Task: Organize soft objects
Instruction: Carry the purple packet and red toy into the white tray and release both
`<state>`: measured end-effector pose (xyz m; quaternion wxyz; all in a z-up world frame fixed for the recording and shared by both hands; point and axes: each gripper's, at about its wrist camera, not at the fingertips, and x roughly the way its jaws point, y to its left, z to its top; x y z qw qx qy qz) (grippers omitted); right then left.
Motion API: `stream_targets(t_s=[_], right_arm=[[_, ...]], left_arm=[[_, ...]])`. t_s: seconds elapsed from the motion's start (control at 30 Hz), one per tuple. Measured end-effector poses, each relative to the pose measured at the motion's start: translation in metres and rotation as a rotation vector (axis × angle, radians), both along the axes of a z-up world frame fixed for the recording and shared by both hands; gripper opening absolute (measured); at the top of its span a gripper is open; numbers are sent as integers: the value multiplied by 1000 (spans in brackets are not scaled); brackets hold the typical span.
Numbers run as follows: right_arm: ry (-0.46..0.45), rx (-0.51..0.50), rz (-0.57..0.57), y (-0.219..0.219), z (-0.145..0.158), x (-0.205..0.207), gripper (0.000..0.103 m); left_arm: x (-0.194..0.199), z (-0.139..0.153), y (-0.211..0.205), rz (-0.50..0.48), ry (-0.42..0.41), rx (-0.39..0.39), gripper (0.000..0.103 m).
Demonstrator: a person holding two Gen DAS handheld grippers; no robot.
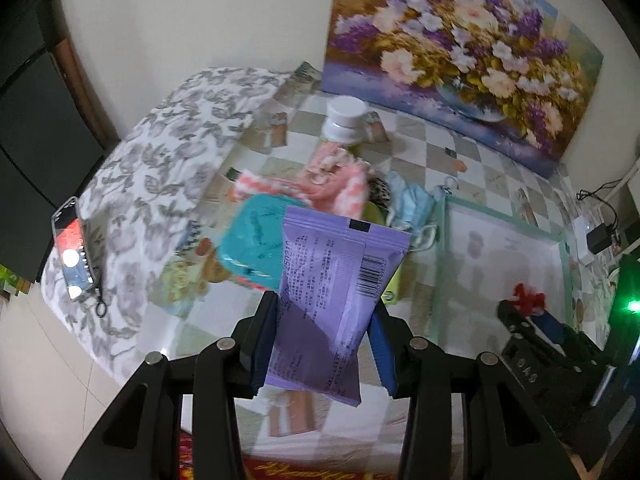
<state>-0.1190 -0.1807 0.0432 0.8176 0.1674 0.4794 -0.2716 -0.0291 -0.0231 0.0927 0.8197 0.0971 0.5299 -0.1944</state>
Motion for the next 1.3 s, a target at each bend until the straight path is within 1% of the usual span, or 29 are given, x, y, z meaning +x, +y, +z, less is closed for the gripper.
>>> stream_targets(t_s=[0.1,0.3,0.37,0.43,0.57,0.67,0.8,0.97,1.2,1.3], right_arm=[[22,1,-82,-25,-3,-12,53],[62,78,-258,-71,-17,-42,53],[103,85,-333,-86,-24,-55,53],[125,89,-380,-95,-28,-65,53],[123,117,-469,-120,-35,-87,53],[132,113,-517,-133,-37,-100,53],[136,103,-554,-146,-37,-111,53],[126,123,-579,-150,-37,-119,53],[95,130,-535,-142,-33,-110,53],[91,124,-517,-141,-32,-107,53]], left_arm=[[-5,-14,-23,-32,23,19,45],[-22,-44,-76,-125,85,76,46],[-27,-51,-91,-150,86,95,46],[-32,-56,-108,-181,80,112,46],[-43,-67,-134,-237,75,130,46],[-51,-78,-152,-293,74,133,46],[-58,-93,-167,-341,97,134,46],[-60,-96,-171,-366,77,121,46],[-54,-90,-165,-351,57,77,47],[-52,-88,-164,-348,62,61,50]])
